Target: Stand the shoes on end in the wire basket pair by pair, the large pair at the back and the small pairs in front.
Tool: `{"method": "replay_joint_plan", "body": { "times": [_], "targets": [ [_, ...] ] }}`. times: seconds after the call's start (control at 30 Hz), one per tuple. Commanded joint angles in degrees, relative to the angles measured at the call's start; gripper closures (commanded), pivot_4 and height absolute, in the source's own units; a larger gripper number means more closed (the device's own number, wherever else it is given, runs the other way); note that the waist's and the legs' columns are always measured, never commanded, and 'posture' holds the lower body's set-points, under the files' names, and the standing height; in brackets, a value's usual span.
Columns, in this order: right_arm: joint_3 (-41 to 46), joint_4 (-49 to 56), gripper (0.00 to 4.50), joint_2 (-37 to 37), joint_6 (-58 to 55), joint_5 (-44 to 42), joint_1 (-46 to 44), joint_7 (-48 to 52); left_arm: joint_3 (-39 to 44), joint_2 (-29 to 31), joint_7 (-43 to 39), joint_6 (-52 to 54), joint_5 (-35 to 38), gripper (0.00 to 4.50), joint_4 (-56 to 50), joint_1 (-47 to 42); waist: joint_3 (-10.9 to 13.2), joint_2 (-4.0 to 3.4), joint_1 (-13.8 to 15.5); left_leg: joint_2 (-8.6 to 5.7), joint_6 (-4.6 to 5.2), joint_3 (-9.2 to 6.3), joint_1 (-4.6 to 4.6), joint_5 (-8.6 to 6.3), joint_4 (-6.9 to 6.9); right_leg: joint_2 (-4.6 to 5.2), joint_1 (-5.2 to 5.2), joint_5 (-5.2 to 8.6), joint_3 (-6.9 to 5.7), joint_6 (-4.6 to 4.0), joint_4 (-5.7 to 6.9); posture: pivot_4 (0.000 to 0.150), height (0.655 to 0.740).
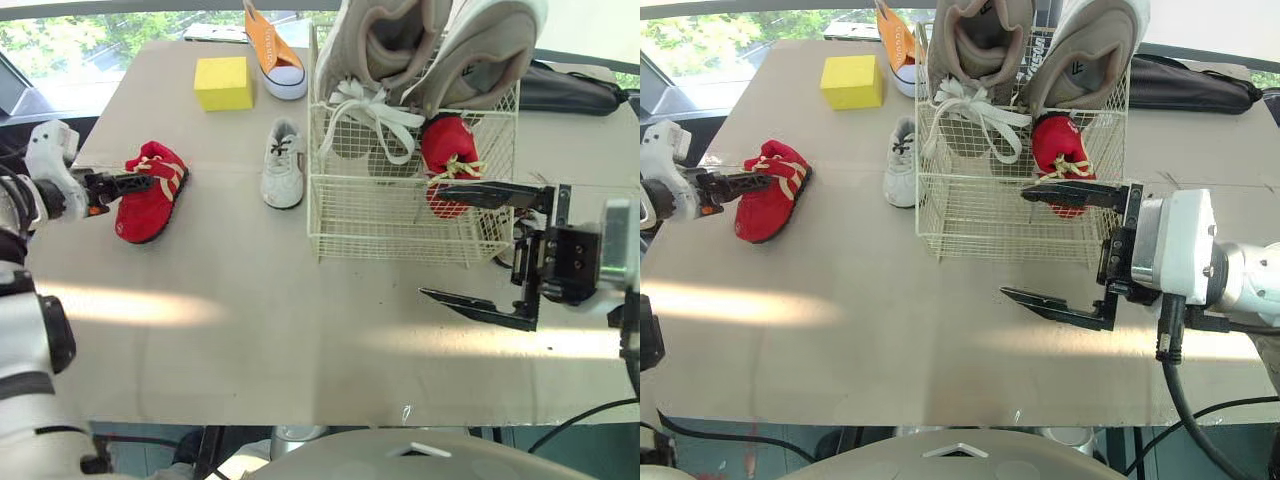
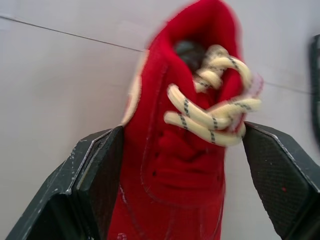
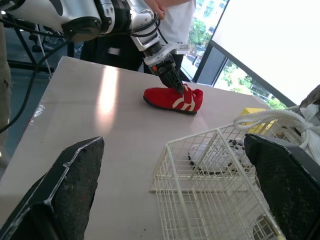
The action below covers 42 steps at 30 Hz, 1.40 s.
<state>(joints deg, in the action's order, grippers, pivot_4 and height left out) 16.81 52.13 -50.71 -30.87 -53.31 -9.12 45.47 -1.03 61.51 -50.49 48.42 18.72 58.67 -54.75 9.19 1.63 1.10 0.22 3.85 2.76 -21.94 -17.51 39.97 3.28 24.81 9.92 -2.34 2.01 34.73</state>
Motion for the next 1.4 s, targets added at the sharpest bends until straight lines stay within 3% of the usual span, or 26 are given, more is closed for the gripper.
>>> {"method": "replay_joint_plan", "body": {
  "times": [0.03,0.13,0.3,0.4,0.47,0.57,0.7,0.77,0.8,0.83,0.9,0.93,1.0,1.2,1.4],
  "targets": [
    [3.57,3.08,0.06,-1.47,-0.14,-2.97,1.02,-2.78,-3.04,-1.05,-3.28,-6.58,-7.26,0.46,7.83,-1.49,-0.01,0.02,-0.23,0.00,0.01,0.02,0.01,0.00,0.00,0.03,0.01,0.00,0.02,0.00,0.01,0.150,0.7400],
    [5.17,3.89,0.00,-2.78,-0.65,-4.76,2.45,-4.54,-2.22,-3.58,-7.00,-9.14,-8.97,1.25,11.92,-2.03,-0.06,-0.03,-0.16,0.06,0.18,0.00,0.06,-0.11,0.00,0.45,0.01,0.00,-0.02,0.00,0.06,0.150,0.7400],
    [5.97,4.02,0.00,-4.21,-0.43,-5.63,3.72,-5.47,1.77,-4.32,-10.44,-8.38,-8.82,3.25,13.59,-2.95,-0.09,-0.07,0.38,0.03,0.34,-0.03,0.02,-0.21,0.01,0.99,0.03,-0.02,-0.41,-0.01,0.07,0.150,0.7400],
    [5.09,3.81,0.00,-4.12,-0.18,-5.18,3.95,-5.58,4.45,-3.49,-12.26,-6.85,-7.92,3.93,12.59,-2.51,-0.10,-0.05,0.80,0.00,0.38,-0.05,-0.05,-0.23,0.02,1.08,0.06,-0.02,-0.52,-0.02,0.02,0.150,0.7400],
    [4.64,3.34,0.00,-3.85,0.04,-4.88,4.16,-5.21,5.35,-2.73,-15.60,-4.05,-6.86,4.11,9.14,-0.97,-0.11,-0.05,1.03,-0.01,0.27,-0.04,-0.14,-0.17,0.02,1.15,0.10,-0.02,-0.62,-0.02,-0.02,0.150,0.7400],
    [3.71,2.32,0.00,-3.29,0.65,-4.11,4.33,-4.23,7.29,-2.16,-16.73,9.15,-2.07,4.12,-6.37,6.61,-0.10,-0.05,1.05,-0.03,0.32,-0.04,-0.20,-0.20,0.02,1.23,0.12,-0.02,-0.77,-0.02,-0.09,0.150,0.7400],
    [1.65,0.46,0.00,-2.41,1.75,-2.54,3.60,-2.63,18.84,-5.69,-7.16,32.24,6.72,4.15,-46.28,27.85,-0.13,-0.08,0.55,-0.04,0.40,-0.04,-0.22,-0.27,0.02,1.37,0.10,-0.02,-0.78,-0.02,-0.19,0.150,0.7400],
    [0.51,-0.45,0.00,-1.96,2.29,-1.89,2.78,-1.84,24.96,-8.90,-3.68,40.50,10.37,4.15,-59.83,33.71,-0.13,-0.14,0.54,-0.12,0.43,-0.08,-0.17,-0.29,0.02,1.50,0.04,-0.02,-0.80,-0.02,-0.17,0.150,0.7400],
    [-0.02,-0.89,0.00,-1.74,2.48,-1.64,2.30,-1.44,26.82,-9.79,-2.58,42.61,12.58,3.35,-64.48,35.81,-0.13,-0.14,0.57,-0.15,0.43,-0.08,-0.17,-0.30,0.02,1.52,0.00,-0.02,-0.82,-0.01,-0.19,0.150,0.7400],
    [-0.63,-1.48,0.00,-1.54,2.75,-1.28,1.76,-0.97,27.80,-10.01,-1.74,43.73,14.96,3.15,-68.09,37.70,-0.13,-0.14,0.57,-0.17,0.42,-0.09,-0.15,-0.30,0.03,1.52,-0.03,-0.02,-0.84,-0.01,-0.20,0.150,0.7400],
    [-1.49,-2.39,0.00,-1.33,3.15,-0.50,1.02,-0.14,28.60,-10.04,0.03,44.08,18.18,2.46,-71.72,39.45,-0.12,-0.15,0.50,-0.17,0.41,-0.11,-0.12,-0.29,0.03,1.52,-0.03,-0.01,-0.91,0.00,-0.19,0.150,0.7400],
    [-1.76,-2.64,0.00,-1.26,3.25,-0.23,0.79,0.12,28.56,-9.63,0.78,44.08,19.26,1.84,-72.50,39.82,-0.10,-0.18,0.56,-0.17,0.34,-0.13,-0.09,-0.28,0.03,1.52,-0.03,-0.01,-0.94,0.00,-0.13,0.150,0.7400],
    [-2.31,-2.82,0.00,-1.21,3.30,0.08,0.30,0.18,28.16,-8.48,1.22,44.08,21.16,1.03,-72.80,39.77,-0.07,-0.20,0.53,-0.16,0.00,-0.19,-0.06,-0.30,0.03,1.51,-0.02,-0.01,-1.02,0.01,-0.05,0.150,0.7400],
    [-1.52,-1.35,0.00,-1.53,2.59,-0.39,0.81,-0.97,22.61,-2.57,-2.76,42.07,24.55,1.03,-68.81,37.72,-0.02,-0.28,0.37,-0.08,-0.24,-0.27,0.02,-0.16,0.03,1.48,-0.02,0.01,-1.33,0.02,0.13,0.150,0.7400],
    [1.07,0.56,0.00,-2.84,1.75,-1.37,2.89,-2.76,5.75,2.90,-13.17,27.13,19.36,1.03,-56.22,32.67,-0.01,-0.31,0.44,-0.08,-0.10,-0.21,-0.01,-0.08,0.02,1.39,-0.01,0.01,-1.40,0.01,0.09,0.150,0.7400]
  ]
}}
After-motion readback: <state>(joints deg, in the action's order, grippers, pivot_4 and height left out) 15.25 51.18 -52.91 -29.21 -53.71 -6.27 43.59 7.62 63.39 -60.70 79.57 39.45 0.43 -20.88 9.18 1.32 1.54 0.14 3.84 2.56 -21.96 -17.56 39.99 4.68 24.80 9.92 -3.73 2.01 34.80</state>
